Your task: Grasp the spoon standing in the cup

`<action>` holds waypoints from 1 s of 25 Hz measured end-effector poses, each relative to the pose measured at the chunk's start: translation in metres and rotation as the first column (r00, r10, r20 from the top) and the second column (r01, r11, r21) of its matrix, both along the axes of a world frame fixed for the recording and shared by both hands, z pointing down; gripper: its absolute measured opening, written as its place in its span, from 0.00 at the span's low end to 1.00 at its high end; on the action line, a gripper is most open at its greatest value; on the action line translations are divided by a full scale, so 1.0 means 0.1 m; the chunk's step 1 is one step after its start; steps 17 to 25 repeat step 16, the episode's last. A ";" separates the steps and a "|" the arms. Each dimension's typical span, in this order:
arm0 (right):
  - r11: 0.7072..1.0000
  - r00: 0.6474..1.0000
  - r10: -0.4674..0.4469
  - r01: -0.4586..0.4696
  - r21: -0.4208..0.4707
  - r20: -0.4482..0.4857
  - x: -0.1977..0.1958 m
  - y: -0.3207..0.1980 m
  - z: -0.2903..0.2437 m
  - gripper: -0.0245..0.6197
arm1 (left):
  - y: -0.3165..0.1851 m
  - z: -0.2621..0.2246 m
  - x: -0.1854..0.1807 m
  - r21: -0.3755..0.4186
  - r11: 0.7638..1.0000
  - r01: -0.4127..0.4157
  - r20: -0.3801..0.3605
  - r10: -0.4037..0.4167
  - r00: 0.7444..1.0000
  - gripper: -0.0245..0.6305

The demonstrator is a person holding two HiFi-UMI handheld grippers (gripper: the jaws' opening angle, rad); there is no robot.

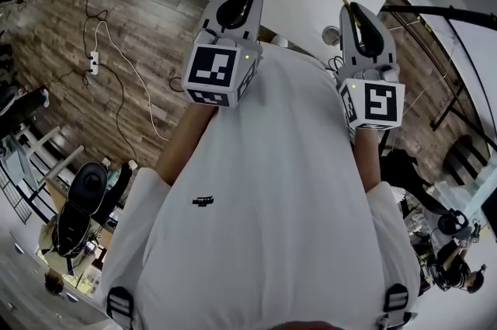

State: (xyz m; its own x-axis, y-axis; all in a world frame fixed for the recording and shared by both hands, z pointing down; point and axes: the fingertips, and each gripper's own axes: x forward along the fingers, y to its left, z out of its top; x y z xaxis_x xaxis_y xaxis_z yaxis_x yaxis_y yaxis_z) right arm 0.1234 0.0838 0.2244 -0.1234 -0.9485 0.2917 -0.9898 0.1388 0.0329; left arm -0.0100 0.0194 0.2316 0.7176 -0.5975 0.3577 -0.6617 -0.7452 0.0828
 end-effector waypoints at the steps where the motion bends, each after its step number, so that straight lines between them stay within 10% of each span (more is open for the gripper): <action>1: 1.000 1.000 0.000 0.000 0.002 0.009 0.01 0.00 0.02 0.10 | 0.00 0.01 0.01 -0.003 1.000 -0.001 0.002 0.001 1.000 0.06; 25: 0.997 0.997 -0.074 0.074 -0.007 -0.015 0.14 -0.06 -0.06 0.10 | -0.01 0.00 0.18 -0.002 1.000 -0.025 0.014 0.025 1.000 0.06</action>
